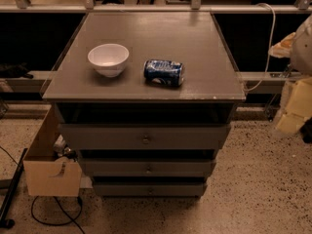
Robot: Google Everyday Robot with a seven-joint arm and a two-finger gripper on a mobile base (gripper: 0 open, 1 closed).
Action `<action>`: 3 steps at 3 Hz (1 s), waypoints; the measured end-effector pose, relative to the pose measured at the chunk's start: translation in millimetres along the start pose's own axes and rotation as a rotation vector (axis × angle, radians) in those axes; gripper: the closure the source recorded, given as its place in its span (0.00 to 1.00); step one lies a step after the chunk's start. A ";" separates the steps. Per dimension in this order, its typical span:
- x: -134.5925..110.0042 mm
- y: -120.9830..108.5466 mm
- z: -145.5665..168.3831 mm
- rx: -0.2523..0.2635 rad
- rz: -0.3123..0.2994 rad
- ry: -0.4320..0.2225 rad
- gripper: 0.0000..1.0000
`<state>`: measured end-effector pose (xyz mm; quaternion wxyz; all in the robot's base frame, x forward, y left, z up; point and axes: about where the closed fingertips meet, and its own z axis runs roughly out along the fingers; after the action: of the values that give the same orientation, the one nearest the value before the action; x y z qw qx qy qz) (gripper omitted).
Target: Open top drawer
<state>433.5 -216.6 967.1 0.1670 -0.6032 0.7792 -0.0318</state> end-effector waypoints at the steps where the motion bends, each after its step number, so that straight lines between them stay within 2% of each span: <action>1: 11.2 23.2 19.6 -0.016 0.020 -0.061 0.00; 2: 26.8 52.0 48.4 -0.063 0.043 -0.154 0.00; 3: 40.0 74.5 82.0 -0.130 0.048 -0.305 0.00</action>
Offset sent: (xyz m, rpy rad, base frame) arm -0.0761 -0.0059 -0.1194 0.3564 0.0668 0.0637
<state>380.1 -222.1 862.3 0.2447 -0.5918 0.7595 0.1146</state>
